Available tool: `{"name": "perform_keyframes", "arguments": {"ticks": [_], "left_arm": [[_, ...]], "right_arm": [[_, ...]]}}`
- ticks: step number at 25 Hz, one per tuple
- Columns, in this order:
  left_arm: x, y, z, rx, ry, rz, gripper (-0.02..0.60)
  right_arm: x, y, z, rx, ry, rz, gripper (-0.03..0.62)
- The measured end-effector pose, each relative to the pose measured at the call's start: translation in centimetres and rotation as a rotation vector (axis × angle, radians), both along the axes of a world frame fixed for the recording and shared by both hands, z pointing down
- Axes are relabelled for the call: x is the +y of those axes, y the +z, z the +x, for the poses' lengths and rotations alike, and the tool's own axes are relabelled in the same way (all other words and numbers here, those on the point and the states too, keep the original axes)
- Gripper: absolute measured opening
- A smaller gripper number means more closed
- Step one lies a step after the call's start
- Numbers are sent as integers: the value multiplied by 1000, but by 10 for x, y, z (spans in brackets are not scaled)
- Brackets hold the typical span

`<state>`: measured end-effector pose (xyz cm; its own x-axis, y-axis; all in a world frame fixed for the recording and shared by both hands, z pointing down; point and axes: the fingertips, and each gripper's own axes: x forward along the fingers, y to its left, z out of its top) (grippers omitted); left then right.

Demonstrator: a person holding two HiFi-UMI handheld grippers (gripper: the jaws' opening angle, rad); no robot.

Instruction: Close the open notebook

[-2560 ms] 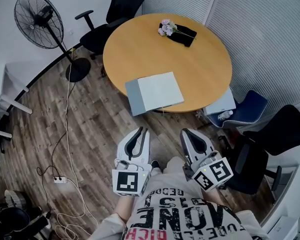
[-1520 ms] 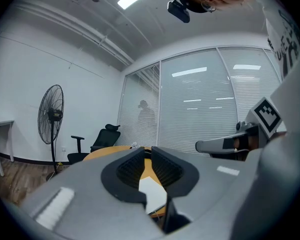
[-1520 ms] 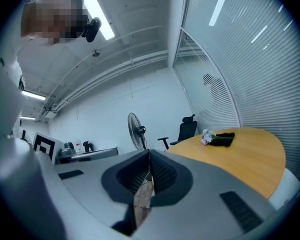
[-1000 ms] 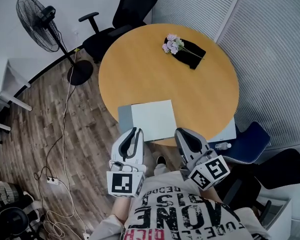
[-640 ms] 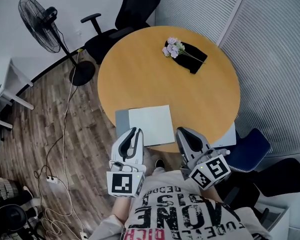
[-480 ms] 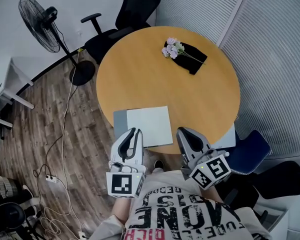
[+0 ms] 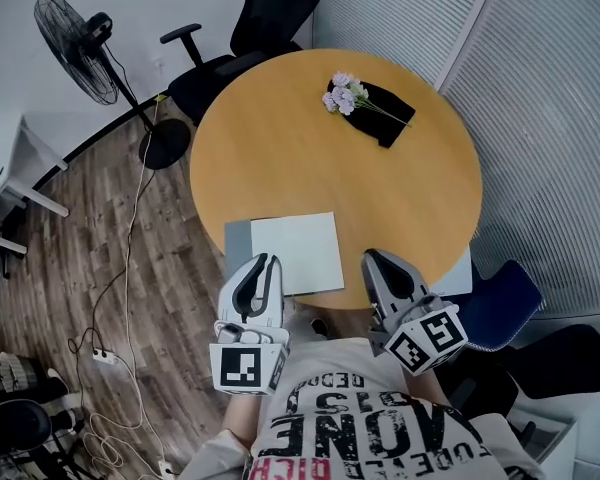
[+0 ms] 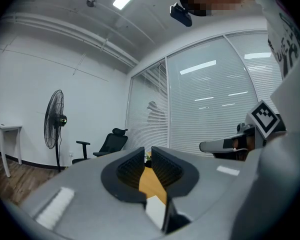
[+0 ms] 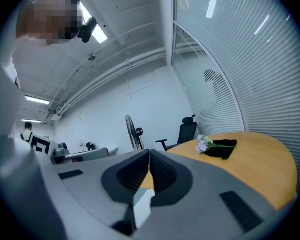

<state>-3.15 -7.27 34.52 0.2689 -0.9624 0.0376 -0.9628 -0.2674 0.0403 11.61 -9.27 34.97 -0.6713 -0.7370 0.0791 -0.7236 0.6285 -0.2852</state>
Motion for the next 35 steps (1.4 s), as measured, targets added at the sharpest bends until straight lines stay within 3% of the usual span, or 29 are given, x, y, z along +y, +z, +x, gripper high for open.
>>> {"name": "perform_keyframes", "arguments": {"ticks": [21, 35], "left_arm": [[-46, -2, -67, -13, 58, -23, 54], [-51, 16, -84, 8, 125, -62, 54]], "right_arm": [[-33, -6, -55, 12, 56, -16, 12], [-35, 6, -65, 26, 132, -30, 12]]}}
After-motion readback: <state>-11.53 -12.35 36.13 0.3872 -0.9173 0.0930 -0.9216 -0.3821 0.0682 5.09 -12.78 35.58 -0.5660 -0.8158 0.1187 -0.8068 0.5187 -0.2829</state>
